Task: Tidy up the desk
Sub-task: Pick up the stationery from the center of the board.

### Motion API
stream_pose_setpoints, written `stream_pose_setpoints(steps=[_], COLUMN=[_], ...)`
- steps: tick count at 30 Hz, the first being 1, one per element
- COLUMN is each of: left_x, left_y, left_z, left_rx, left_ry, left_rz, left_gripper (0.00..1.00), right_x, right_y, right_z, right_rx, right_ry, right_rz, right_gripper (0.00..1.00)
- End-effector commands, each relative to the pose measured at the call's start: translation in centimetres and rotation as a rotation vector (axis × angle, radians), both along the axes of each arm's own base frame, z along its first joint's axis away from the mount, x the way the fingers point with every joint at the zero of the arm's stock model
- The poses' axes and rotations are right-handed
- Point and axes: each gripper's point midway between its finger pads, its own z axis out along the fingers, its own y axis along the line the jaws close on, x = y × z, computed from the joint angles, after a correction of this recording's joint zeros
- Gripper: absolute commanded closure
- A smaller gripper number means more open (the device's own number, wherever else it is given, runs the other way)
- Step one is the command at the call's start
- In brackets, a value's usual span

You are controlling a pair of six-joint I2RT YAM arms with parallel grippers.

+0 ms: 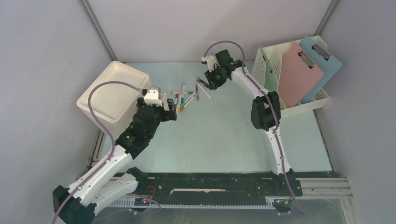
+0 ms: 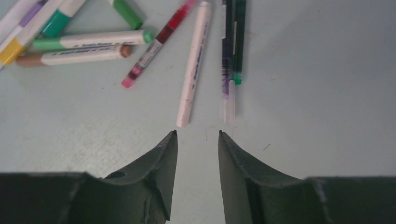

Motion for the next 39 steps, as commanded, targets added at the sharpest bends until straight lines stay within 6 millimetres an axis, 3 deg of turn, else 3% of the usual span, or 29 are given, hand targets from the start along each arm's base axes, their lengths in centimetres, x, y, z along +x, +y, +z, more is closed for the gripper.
stream_pose_setpoints(steps=[1, 12, 17, 39], left_x=[0.9, 2.0, 2.3, 2.0], left_y=[-0.2, -0.2, -0.2, -2.1], left_z=[0.9, 0.2, -0.3, -0.9], left_rx=[-0.001, 0.013, 0.017, -0.081], left_ry=[-0.041, -0.023, -0.008, 0.026], left_rz=[-0.001, 0.018, 0.020, -0.044], left_gripper=[0.00, 0.00, 0.00, 0.00], right_x=[4.1, 6.3, 6.4, 7.0], right_y=[0.0, 1.1, 1.3, -0.1], right_z=[1.7, -0.1, -1.9, -3.5], right_rx=[0.091, 0.319, 0.335, 0.454], right_ry=[-0.092, 0.043, 0.088, 0.262], right_rz=[-0.111, -0.208, -0.229, -0.393], right_gripper=[0.56, 0.66, 0.66, 0.63])
